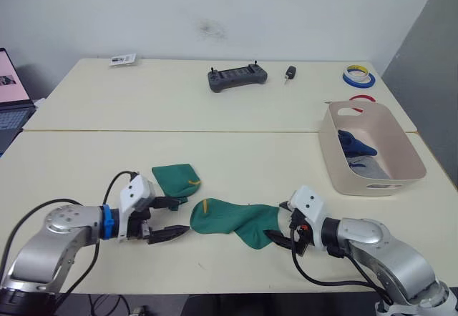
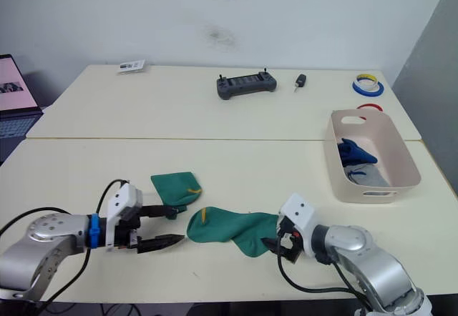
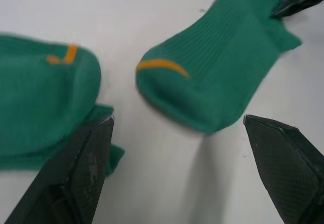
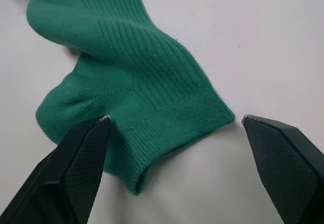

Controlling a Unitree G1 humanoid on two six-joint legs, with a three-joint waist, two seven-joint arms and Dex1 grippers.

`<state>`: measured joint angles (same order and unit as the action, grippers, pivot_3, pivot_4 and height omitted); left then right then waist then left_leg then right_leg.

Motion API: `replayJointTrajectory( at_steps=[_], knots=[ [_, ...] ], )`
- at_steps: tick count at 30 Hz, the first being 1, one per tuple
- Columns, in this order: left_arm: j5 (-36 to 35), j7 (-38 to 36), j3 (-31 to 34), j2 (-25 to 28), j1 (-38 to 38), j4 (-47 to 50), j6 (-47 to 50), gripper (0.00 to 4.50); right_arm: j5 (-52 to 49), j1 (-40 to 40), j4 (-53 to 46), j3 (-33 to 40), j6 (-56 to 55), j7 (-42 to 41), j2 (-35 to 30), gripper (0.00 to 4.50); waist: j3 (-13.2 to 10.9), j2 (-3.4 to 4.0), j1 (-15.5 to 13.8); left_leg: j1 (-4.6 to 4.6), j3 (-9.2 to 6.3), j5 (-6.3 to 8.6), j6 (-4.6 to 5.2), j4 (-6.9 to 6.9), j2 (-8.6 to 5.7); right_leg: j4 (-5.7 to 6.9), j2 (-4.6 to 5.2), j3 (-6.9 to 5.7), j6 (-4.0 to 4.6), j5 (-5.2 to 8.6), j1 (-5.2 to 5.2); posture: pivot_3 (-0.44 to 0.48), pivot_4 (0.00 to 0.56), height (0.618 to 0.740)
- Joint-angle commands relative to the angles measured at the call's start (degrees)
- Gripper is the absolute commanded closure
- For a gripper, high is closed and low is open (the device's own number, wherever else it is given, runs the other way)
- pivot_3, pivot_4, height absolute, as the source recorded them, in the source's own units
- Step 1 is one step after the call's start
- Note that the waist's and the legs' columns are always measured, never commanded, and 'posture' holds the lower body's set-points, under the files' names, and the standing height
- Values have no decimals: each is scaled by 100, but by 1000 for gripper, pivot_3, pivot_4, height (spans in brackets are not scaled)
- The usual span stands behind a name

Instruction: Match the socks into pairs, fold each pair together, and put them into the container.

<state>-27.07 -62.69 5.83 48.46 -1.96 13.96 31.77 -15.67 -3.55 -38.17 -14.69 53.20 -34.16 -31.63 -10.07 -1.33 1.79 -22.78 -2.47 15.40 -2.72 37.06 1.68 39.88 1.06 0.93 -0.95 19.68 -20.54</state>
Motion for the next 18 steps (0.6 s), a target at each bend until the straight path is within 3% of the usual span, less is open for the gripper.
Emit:
replayJointTrajectory(
  at_steps=[1, 4, 7, 18],
  knots=[
    [-341, 588, -52, -259, 90, 457, 838, 235, 2, 12, -282, 59, -154, 74, -79, 54, 0, 0, -5, 0, 0, 0, 0, 1, 0, 0, 0, 0, 0, 0, 0, 0, 150, 740],
    [-525, 1039, -100, -470, 257, 560, 1557, 235, -25, 48, -333, 104, -185, 94, -154, 54, 2, -3, -9, 2, -3, 0, 0, 3, -1, 1, 0, -3, 0, 0, 6, 0, 150, 740],
    [-814, 1348, -70, -633, 460, 588, 2214, 856, -43, 85, -396, 148, -235, 93, -232, 0, 4, 1, -16, 8, -7, 0, 0, 3, -5, 0, 1, -3, -1, 0, 15, 0, 150, 740],
    [-1146, 1544, -261, -667, 553, 720, 2764, 4337, -292, 343, -624, 545, -316, 110, -271, 0, 5, -1, -16, 15, -9, -1, -1, 2, -4, -10, 1, -3, -2, 1, 25, 0, 150, 740]
  ],
)
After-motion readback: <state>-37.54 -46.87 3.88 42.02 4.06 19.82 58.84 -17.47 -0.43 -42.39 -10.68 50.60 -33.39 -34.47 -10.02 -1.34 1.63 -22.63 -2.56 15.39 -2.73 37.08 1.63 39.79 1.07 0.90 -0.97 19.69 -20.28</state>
